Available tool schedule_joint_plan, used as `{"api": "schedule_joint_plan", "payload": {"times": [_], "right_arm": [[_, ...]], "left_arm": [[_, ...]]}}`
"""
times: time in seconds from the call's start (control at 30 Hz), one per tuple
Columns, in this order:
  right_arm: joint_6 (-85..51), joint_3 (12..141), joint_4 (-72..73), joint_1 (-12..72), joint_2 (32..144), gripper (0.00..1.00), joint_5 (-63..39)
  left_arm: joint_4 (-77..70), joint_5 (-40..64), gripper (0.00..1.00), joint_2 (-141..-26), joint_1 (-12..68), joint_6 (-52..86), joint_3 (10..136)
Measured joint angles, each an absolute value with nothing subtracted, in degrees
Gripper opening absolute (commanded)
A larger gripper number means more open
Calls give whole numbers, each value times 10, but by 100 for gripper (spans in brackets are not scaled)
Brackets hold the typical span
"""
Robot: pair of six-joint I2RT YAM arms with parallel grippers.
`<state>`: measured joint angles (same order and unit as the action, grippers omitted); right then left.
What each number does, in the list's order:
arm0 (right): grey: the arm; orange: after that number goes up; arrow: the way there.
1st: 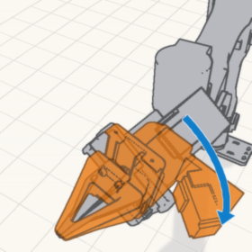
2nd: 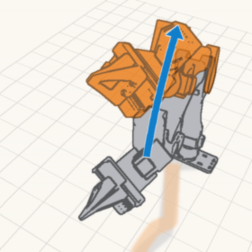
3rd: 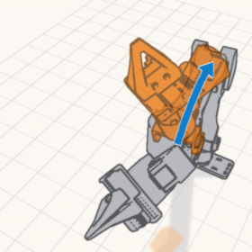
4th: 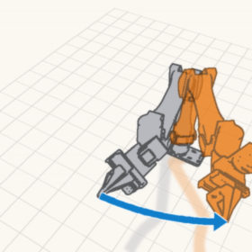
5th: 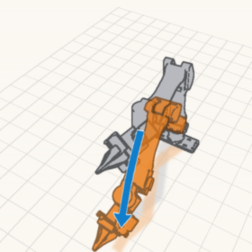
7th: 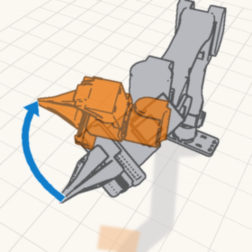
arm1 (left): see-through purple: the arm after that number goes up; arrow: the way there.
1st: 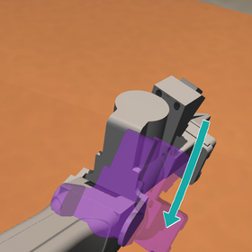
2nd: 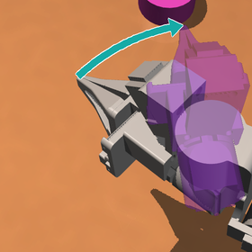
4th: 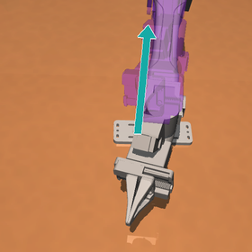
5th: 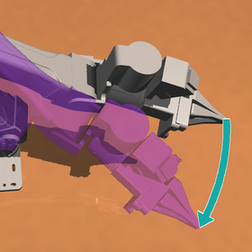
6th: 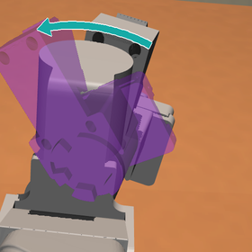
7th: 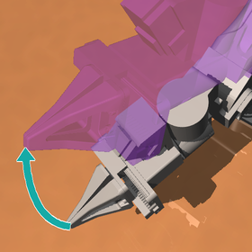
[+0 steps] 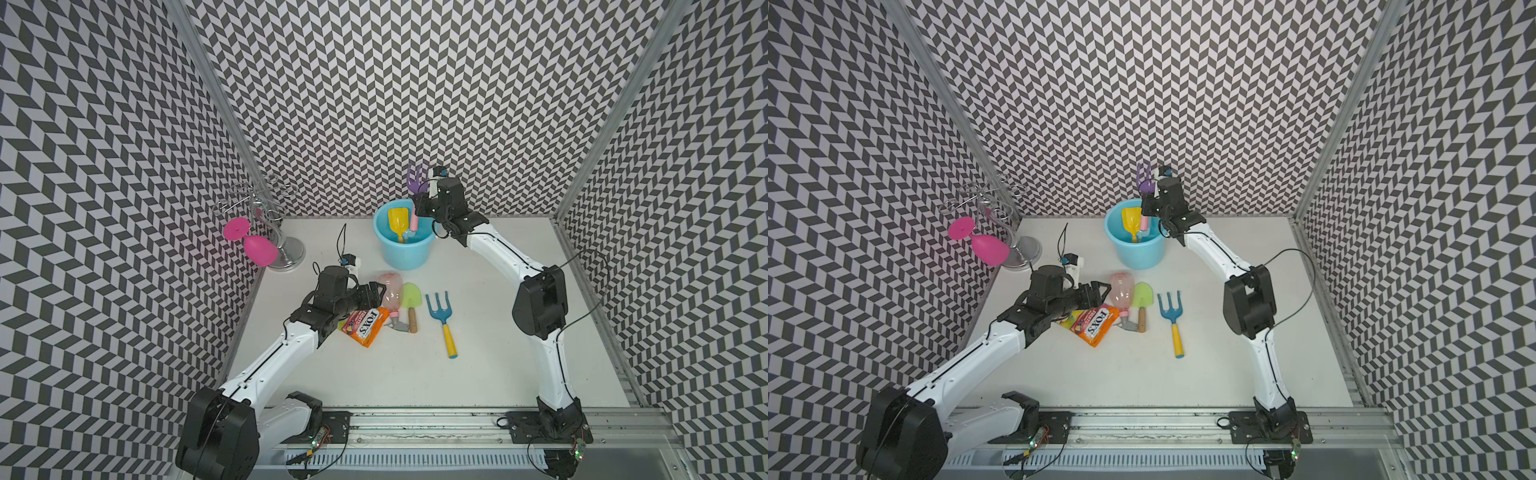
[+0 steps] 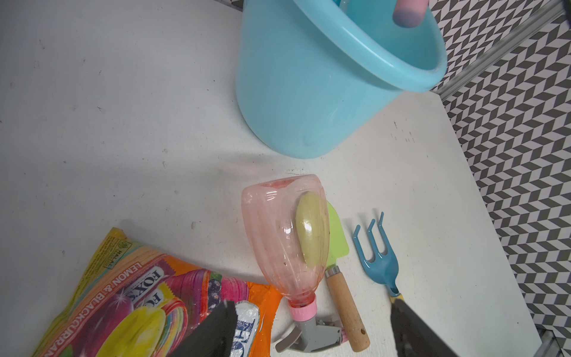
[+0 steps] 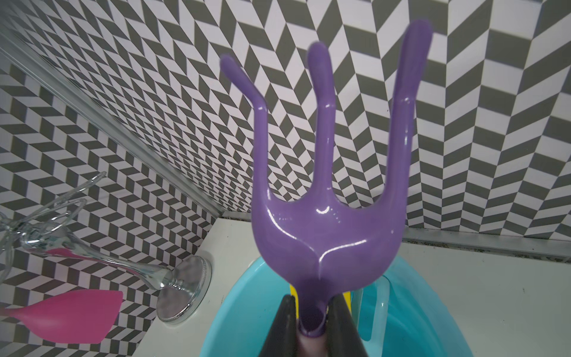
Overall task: Organize the gardening tools
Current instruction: Place the gardening tool in the container.
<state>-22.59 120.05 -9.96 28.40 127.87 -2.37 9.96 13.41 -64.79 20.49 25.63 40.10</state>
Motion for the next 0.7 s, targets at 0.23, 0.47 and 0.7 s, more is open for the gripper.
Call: {"api": "schedule_joint_plan", "payload": {"times": [0.23,0.47,0.7], "right_arm": [[-211,1200,-88,293,1303,5,-23],[-199,1199,-80,308,1305,15,-21],[-195,1190,-74,313,1305,26,-18]], "left_arm": [[99,136,81,-648,205,256,401],[99,138,81,-648,205,256,401],[99,138,81,-648,205,256,401]]}}
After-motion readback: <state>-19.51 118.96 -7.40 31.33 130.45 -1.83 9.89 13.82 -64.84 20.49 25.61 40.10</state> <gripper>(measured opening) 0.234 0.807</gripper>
